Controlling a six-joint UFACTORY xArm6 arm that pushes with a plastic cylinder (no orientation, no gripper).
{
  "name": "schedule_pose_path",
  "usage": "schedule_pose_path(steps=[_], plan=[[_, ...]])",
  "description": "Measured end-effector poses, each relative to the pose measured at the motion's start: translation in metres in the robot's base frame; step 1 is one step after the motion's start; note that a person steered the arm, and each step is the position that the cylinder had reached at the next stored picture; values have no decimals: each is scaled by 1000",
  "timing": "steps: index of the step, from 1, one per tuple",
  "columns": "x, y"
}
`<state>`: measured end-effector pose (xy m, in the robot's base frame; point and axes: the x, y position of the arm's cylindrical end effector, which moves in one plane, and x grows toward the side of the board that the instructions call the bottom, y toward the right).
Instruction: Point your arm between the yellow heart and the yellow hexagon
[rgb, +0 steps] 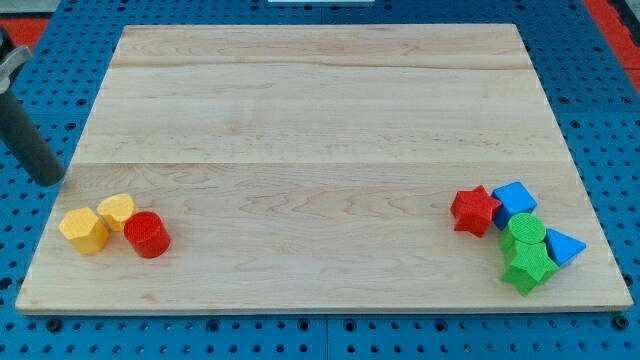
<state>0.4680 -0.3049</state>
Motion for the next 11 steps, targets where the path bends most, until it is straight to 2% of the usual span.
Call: schedule_pose_path(steps=[6,11], plan=[[51,7],[74,93]])
